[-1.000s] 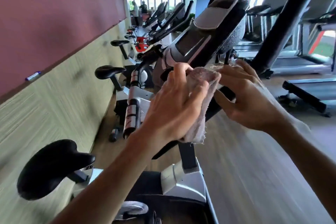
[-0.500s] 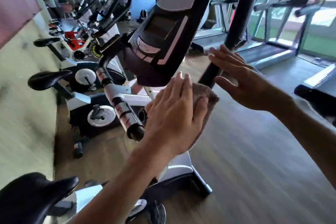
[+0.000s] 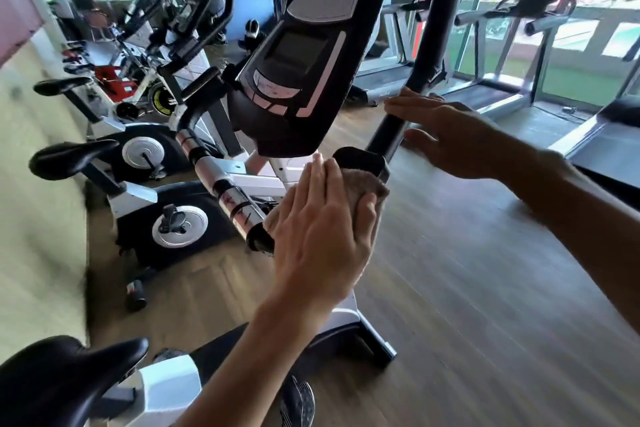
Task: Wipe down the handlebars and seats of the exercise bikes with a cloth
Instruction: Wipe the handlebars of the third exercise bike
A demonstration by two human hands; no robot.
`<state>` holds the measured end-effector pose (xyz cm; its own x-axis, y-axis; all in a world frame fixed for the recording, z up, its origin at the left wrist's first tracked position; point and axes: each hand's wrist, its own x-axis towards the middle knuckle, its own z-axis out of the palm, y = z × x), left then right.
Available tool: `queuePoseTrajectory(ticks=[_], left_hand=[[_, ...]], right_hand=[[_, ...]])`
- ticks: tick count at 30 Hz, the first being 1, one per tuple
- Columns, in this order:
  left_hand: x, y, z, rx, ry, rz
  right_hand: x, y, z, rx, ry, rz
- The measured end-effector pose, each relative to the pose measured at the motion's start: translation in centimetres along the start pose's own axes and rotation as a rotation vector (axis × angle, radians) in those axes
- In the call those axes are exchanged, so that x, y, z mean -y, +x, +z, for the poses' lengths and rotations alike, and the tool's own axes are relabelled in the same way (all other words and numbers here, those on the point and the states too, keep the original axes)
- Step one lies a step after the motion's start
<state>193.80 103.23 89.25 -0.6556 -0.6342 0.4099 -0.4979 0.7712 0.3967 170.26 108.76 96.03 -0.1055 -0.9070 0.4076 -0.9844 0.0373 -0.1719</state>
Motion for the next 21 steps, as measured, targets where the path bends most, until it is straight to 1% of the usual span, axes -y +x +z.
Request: queuePoseTrajectory(ticks=[5, 8, 11, 16, 19, 21], left_hand=[[-3.9, 4.7, 0.1, 0.016, 0.120, 0.009], [-5.7, 7.6, -0.5, 0.041, 0.121, 0.013], [-5.3, 6.8, -1.0, 0.014, 0.071, 0.039], [-2.8, 2.4, 0.1, -0.070, 0.049, 0.084], [-1.8, 1.1, 0.4, -0.079, 0.021, 0.042], [-2.2, 2.3, 0.5, -0.056, 0.023, 0.005]], right_hand=[[0.5, 0.1, -0.8, 0.073, 0.021, 0.051], [0.3, 0.2, -0.9, 0.097, 0.071, 0.074], [0.1, 0.1, -1.1, 0.086, 0.099, 0.074], [-0.1, -0.7, -0.3, 0.056, 0.137, 0.064], [0.1, -1.1, 0.5, 0.022, 0.160, 0.080], [0.2, -1.3, 0.9, 0.014, 0.159, 0.089]])
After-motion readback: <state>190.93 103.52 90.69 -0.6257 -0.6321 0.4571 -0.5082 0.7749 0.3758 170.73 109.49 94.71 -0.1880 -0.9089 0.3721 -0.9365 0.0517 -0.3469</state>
